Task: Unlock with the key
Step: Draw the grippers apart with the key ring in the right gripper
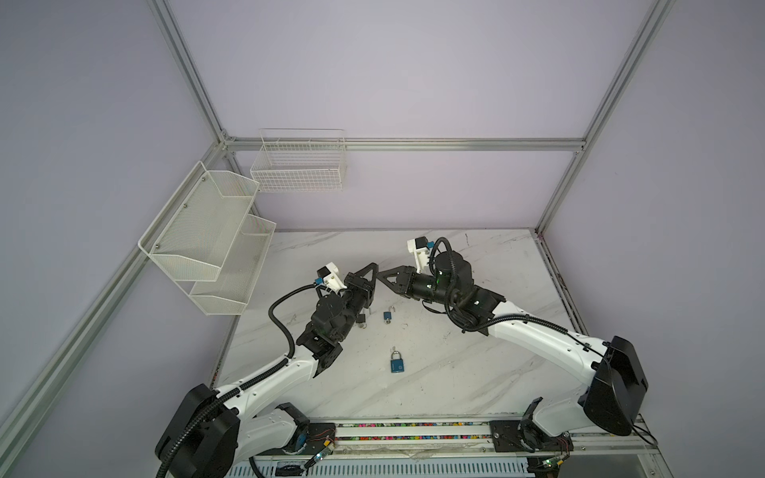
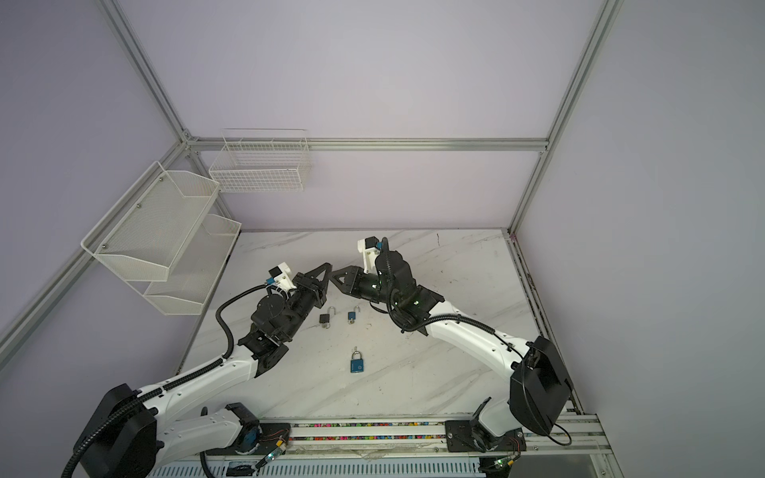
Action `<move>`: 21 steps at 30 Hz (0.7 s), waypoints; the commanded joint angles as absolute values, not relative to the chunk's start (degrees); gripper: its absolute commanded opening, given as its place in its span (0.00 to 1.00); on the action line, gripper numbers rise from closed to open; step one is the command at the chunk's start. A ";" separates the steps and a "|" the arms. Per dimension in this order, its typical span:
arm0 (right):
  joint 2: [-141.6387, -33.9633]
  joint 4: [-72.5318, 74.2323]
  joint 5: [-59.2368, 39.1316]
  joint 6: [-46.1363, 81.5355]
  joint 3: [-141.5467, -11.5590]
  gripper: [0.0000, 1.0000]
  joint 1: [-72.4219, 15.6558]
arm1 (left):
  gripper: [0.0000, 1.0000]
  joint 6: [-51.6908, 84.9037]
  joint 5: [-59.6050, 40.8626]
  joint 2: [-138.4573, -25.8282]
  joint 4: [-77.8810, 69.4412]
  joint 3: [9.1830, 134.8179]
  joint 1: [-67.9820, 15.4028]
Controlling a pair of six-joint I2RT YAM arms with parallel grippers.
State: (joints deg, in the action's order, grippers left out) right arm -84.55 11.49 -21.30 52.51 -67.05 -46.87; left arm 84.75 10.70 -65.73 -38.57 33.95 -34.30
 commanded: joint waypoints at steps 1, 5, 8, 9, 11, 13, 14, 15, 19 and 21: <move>-85.43 13.56 -22.35 54.88 -68.64 0.23 -46.58 | 0.00 82.50 10.50 -65.10 -42.42 38.76 -34.69; -85.35 13.54 -21.97 55.69 -68.07 0.23 -46.23 | 0.00 82.40 10.81 -65.21 -43.07 38.76 -34.80; -85.37 13.90 -21.77 56.31 -67.76 0.24 -45.97 | 0.00 82.43 10.81 -65.47 -43.46 38.93 -34.98; -85.49 14.22 -22.09 56.59 -67.83 0.24 -45.88 | 0.00 82.22 10.81 -65.62 -43.53 39.06 -35.07; -85.75 14.33 -22.23 56.84 -68.21 0.24 -45.83 | 0.00 82.18 10.89 -65.83 -43.76 39.06 -35.21; -85.76 14.33 -22.16 57.20 -68.36 0.24 -45.62 | 0.00 82.16 10.87 -66.16 -44.41 39.20 -35.42; -85.70 14.45 -22.06 57.43 -68.25 0.24 -45.53 | 0.00 82.06 10.88 -66.26 -44.76 39.20 -35.46; -85.74 14.80 -22.18 57.58 -68.28 0.24 -45.44 | 0.00 81.93 10.83 -66.31 -44.99 39.28 -35.59; -86.36 15.64 -23.02 58.59 -68.34 0.21 -45.35 | 0.00 81.48 10.90 -66.88 -45.83 39.60 -35.98; -86.48 16.88 -23.48 59.27 -68.03 0.20 -45.35 | 0.00 81.34 10.89 -67.14 -46.13 39.78 -36.16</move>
